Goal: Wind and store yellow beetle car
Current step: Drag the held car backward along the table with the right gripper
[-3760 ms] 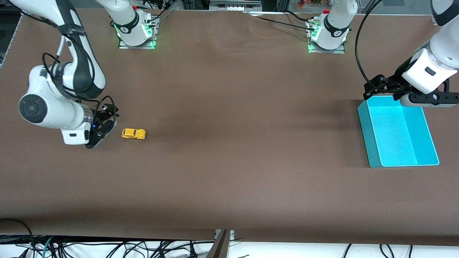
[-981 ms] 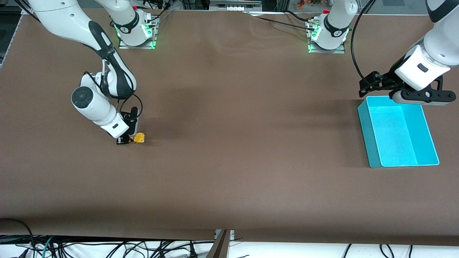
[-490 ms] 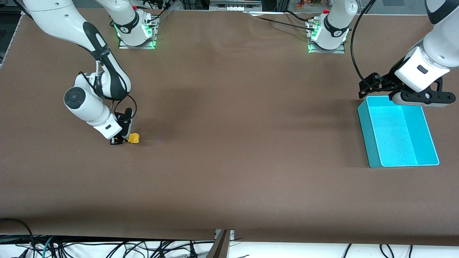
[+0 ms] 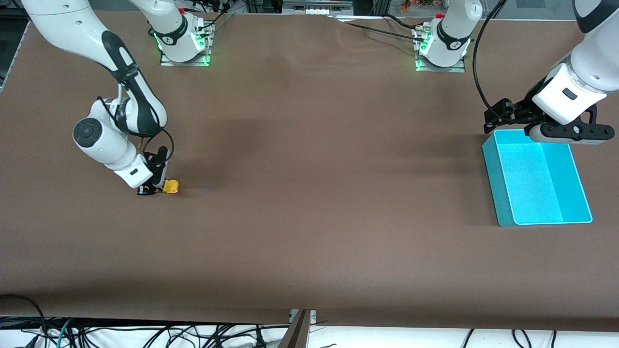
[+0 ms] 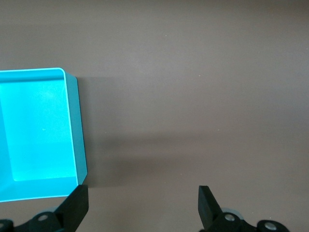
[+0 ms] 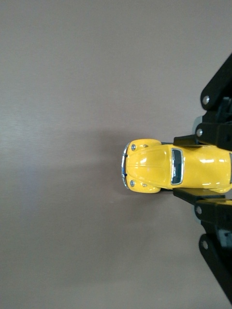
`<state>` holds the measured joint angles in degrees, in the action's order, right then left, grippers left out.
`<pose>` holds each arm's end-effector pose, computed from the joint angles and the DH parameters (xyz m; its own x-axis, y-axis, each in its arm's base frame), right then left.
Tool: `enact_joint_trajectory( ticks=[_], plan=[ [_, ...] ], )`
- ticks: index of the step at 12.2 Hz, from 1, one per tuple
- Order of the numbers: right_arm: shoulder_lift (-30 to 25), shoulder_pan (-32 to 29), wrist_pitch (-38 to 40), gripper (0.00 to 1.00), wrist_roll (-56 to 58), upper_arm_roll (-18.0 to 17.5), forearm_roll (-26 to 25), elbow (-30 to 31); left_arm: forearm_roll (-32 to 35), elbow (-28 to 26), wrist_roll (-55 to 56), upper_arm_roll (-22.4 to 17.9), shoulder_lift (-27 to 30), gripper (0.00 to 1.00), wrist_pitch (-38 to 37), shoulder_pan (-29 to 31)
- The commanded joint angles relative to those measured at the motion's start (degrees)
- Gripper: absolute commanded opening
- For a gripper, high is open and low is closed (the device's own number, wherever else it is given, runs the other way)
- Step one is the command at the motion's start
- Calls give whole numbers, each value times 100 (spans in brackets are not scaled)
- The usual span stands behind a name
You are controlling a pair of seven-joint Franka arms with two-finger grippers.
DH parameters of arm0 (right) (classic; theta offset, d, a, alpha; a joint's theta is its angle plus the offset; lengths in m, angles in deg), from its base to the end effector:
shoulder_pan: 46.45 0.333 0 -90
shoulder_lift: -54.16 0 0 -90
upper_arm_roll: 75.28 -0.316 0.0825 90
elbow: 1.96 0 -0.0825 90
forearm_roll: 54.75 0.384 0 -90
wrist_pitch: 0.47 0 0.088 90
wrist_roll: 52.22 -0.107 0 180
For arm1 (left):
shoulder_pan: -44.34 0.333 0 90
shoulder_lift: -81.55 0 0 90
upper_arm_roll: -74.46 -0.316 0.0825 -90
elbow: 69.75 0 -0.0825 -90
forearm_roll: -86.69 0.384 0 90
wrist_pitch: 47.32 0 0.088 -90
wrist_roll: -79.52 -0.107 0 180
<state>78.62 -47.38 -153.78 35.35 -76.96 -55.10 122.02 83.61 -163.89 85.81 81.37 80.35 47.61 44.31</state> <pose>0.5740 0.0078 0.2034 0.0266 0.9996 0.0125 0.9960 -0.0276 0.0847 0.5616 -0.0731 0.5862 0.9999 -0.0069 -0.0132 -0.0061 -0.9985 0.0549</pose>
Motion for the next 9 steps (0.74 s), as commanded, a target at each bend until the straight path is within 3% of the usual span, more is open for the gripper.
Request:
enact_joint_trajectory(
  ticks=[1, 9],
  plan=[
    [24, -197, -14, 27, 313, -25, 26, 109, -8, 141, -48, 12, -91, 100, -9, 3],
    [33, -584, -23, 27, 875, -25, 18, 100, -8, 141, -40, 21, -152, 100, 78, 4]
  ],
)
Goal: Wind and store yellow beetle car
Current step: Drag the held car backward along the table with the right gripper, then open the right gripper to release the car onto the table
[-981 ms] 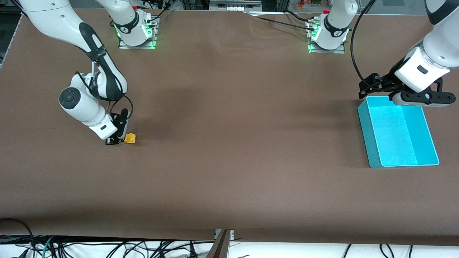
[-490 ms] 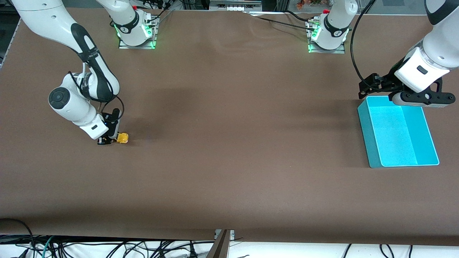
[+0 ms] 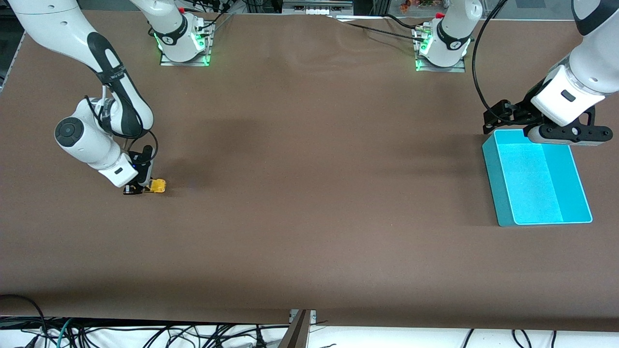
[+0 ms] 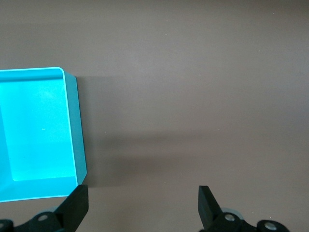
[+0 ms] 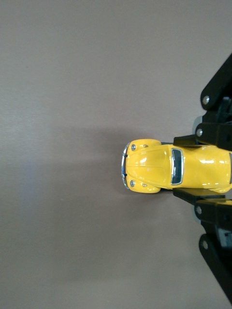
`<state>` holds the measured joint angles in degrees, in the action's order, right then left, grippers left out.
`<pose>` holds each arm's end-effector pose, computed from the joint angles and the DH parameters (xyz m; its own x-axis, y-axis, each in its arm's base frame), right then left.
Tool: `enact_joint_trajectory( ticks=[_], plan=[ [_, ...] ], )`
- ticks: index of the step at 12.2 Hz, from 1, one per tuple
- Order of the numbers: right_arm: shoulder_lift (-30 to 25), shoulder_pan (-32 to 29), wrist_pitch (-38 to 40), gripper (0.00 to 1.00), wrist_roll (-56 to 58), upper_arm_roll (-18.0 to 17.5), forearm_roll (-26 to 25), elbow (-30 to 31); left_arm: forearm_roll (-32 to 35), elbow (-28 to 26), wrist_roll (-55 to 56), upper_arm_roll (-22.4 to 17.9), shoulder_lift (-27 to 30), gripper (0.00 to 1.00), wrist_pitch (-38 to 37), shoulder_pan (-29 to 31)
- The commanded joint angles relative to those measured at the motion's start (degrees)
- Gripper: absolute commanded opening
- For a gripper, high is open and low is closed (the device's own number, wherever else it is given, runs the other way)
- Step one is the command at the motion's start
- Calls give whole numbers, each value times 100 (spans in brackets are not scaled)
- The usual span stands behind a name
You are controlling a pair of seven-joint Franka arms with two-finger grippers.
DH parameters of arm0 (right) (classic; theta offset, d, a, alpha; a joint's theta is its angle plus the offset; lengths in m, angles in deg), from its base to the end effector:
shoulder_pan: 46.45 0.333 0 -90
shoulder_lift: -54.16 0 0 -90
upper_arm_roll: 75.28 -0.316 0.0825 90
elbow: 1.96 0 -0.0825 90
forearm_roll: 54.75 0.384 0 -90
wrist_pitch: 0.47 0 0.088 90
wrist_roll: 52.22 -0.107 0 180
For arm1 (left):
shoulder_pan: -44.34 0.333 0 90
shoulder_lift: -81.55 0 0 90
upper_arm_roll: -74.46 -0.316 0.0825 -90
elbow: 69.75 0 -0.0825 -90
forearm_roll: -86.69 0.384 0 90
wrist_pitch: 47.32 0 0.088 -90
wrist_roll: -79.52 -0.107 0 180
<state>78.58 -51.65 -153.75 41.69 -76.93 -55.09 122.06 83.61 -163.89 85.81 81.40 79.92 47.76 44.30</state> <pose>0.5727 -0.0353 0.2035 -0.0085 1.0000 0.0030 0.9963 0.0082 0.0850 0.5637 -0.0735 0.5822 0.9998 -0.0074 -0.0181 -0.0064 -0.9985 0.0552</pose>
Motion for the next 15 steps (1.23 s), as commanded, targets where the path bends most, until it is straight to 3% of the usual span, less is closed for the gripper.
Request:
enact_joint_trajectory(
  ticks=[1, 7, 8, 9, 10, 13, 15],
  plan=[
    [37, -183, -26, 27, 302, -28, 25, 87, -8, 141, -40, 18, -110, 100, 81, 4],
    [72, -377, -35, 27, 575, -37, 25, 69, -8, 133, -40, 27, -101, 100, 72, 4],
    [72, -368, -35, 54, 575, -37, 25, 61, -8, 133, -40, 27, -101, 100, 72, 4],
    [46, -368, -18, 99, 558, -54, 34, 43, -8, 133, -40, 27, -101, 100, 72, 4],
    [11, -360, 35, 100, 523, -80, 34, -35, -8, 124, -40, 27, -101, 100, 72, 4],
    [1, -333, 1200, 100, 514, -177, 183, -851, -8, 124, -40, 27, -101, 100, 72, 4],
    [1, -324, 1327, 100, 505, -177, 183, -985, -8, 124, -40, 27, -92, 100, 64, 13]
  ],
)
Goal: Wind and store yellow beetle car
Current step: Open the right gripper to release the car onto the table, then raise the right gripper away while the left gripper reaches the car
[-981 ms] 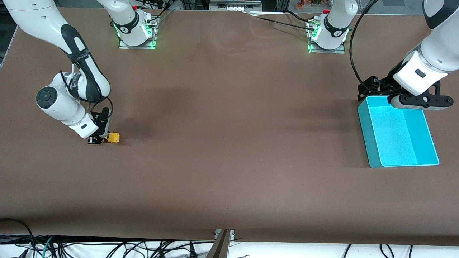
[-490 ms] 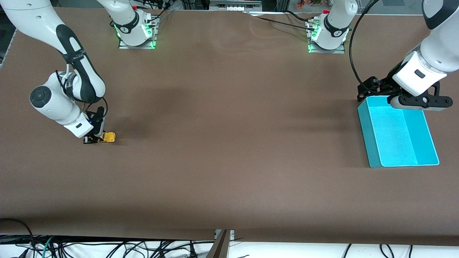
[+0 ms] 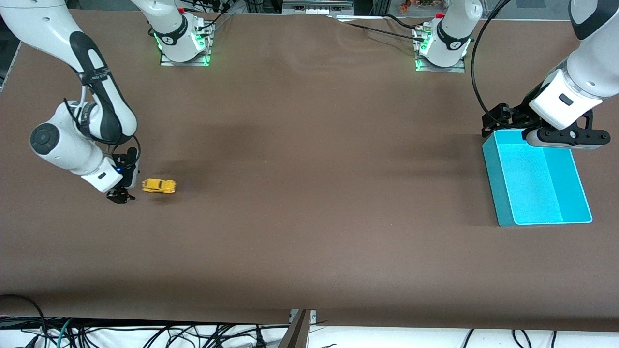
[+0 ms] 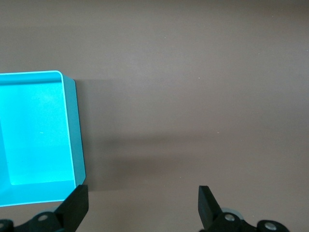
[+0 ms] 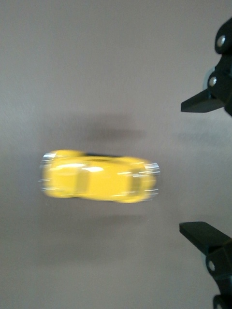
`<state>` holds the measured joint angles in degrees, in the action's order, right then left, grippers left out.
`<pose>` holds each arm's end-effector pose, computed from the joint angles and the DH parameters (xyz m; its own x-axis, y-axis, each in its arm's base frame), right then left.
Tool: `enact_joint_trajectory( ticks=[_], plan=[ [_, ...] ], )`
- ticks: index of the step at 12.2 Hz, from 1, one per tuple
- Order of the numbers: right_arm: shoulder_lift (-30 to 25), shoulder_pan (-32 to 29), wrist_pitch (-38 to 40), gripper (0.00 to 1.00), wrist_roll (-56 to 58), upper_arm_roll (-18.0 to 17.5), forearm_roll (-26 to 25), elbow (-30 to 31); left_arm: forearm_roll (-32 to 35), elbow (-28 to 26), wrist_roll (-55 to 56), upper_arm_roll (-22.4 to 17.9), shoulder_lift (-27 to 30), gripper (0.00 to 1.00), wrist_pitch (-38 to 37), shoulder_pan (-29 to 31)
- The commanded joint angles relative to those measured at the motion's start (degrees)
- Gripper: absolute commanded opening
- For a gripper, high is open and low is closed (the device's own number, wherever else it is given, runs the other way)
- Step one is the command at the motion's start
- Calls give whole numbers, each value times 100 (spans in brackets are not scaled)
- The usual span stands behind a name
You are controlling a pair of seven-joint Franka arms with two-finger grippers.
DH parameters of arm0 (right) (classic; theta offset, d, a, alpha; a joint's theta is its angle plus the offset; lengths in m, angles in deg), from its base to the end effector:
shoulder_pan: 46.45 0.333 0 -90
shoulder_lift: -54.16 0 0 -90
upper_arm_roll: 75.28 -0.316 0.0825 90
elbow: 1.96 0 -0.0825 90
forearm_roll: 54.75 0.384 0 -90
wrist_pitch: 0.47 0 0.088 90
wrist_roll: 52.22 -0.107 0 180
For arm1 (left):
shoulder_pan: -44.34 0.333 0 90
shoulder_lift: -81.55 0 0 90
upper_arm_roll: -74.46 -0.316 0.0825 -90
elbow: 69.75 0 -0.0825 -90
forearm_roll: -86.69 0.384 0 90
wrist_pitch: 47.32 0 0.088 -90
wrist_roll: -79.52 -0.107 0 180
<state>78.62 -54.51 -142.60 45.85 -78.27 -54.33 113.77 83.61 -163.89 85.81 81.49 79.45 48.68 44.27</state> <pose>0.6043 -0.0545 0.2407 -0.0420 0.9989 0.0212 0.9984 0.0412 0.0376 0.5673 -0.0748 0.5790 0.9999 -0.0086 -0.0104 -0.0080 -0.9983 0.0571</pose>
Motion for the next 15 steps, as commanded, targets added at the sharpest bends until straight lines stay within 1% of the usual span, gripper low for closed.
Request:
enact_joint_trajectory(
  ticks=[1, 5, 7, 9, 13, 14, 15],
  plan=[
    [-2, -30, 212, 100, 72, -52, 107, -200, -8, 124, -40, 17, -45, 100, -28, 16],
    [-11, -21, 317, 100, -296, -96, 124, -375, -8, 124, -40, 26, -45, 100, -46, 7],
    [-11, -21, 816, 100, -629, -131, 133, -673, 0, 115, -40, 26, -62, 100, -64, -2],
    [-37, -21, 985, 100, -981, -219, 133, -858, 35, 115, -74, 26, -150, 100, -81, -54],
    [-151, -12, 2020, 100, -2333, -404, 133, -1622, -8, 133, -136, 79, -641, 100, -72, -81],
    [-256, -12, 2258, 100, -2771, -491, 133, -1763, -8, 133, -145, 209, -834, 100, -64, -98],
    [-327, -12, 2512, 100, -3228, -544, 125, -1886, 52, 133, -145, 428, -1045, 100, -20, -99]
  ],
)
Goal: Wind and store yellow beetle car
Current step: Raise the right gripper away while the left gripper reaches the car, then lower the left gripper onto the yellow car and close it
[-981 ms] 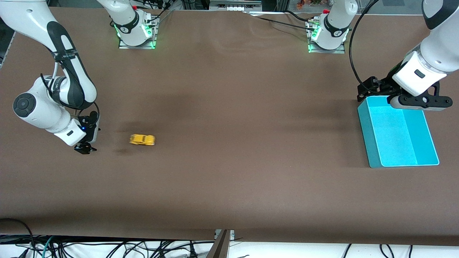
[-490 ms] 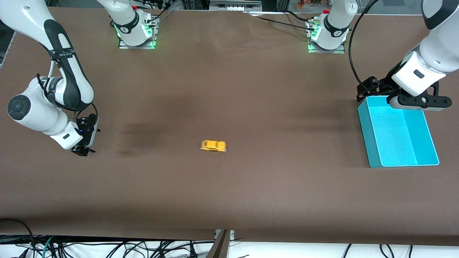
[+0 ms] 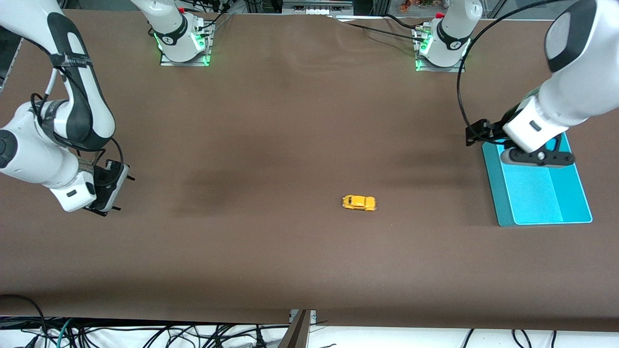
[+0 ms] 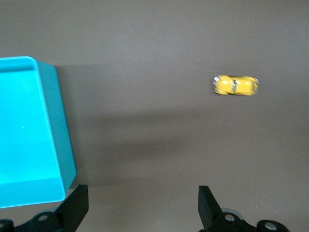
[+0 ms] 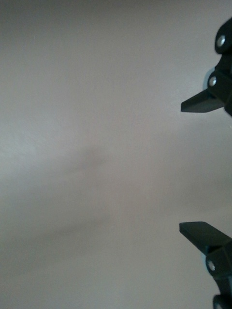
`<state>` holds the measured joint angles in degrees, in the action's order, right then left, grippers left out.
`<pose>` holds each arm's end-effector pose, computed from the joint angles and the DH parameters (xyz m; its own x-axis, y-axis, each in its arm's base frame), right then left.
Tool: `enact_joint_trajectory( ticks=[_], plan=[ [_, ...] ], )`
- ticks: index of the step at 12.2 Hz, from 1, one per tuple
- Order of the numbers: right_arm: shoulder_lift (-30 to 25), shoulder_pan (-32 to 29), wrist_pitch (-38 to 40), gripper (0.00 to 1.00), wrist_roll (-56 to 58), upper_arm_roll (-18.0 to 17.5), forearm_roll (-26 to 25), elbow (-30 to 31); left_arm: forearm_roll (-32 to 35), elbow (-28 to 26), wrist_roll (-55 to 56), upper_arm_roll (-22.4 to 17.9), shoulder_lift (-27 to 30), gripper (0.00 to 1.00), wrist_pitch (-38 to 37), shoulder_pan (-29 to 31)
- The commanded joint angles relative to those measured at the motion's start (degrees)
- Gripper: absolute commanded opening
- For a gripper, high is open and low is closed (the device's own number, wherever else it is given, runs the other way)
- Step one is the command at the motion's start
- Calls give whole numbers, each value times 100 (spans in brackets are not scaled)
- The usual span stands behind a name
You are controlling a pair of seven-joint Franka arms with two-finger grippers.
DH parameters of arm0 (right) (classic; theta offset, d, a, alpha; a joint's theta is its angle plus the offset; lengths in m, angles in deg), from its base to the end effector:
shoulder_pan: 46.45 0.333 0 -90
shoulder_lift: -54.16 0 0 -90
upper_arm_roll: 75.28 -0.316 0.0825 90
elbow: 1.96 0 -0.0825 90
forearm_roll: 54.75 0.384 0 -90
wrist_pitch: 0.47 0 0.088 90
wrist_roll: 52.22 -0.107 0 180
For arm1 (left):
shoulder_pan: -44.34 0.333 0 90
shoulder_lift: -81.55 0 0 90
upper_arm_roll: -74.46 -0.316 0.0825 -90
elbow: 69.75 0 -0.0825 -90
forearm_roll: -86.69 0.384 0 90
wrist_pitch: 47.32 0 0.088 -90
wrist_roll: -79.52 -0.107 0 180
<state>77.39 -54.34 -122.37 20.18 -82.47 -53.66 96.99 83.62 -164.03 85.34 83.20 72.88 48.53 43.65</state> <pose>0.6567 -0.0147 0.3506 0.3330 0.9409 0.0616 0.9429 -0.3323 -0.0223 0.5877 -0.0977 0.5115 0.9900 -0.0575 -0.1291 -0.0498 -0.9968 0.0623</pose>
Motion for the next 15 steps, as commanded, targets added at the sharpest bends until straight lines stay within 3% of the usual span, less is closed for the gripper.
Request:
enact_joint_trajectory(
  ticks=[1, 3, 6, 9, 13, 15],
  plan=[
    [-274, -29, 753, 100, -1101, -160, 58, -401, 62, 155, -107, 443, -668, 100, 13, -45],
    [-379, -29, 1534, 100, -2067, -222, 58, -849, 62, 164, -299, 646, -1179, 100, 117, -193],
    [-696, -29, 2510, 100, -3841, -396, -20, -1219, 159, 164, -2122, 603, -1540, 100, 846, -239],
    [-986, -29, 3005, 100, -5408, -520, -21, -1299, 176, 164, -3006, 585, -1997, 100, 1470, -317],
    [-1214, -12, 3304, 100, -6105, -538, -213, -1290, 237, 164, -3867, 576, -2542, 100, 2208, -492],
    [-1233, 111, 3349, 100, -6238, -556, -415, -1273, 928, 251, -4018, 594, -2744, 100, 2350, -720]
  ],
)
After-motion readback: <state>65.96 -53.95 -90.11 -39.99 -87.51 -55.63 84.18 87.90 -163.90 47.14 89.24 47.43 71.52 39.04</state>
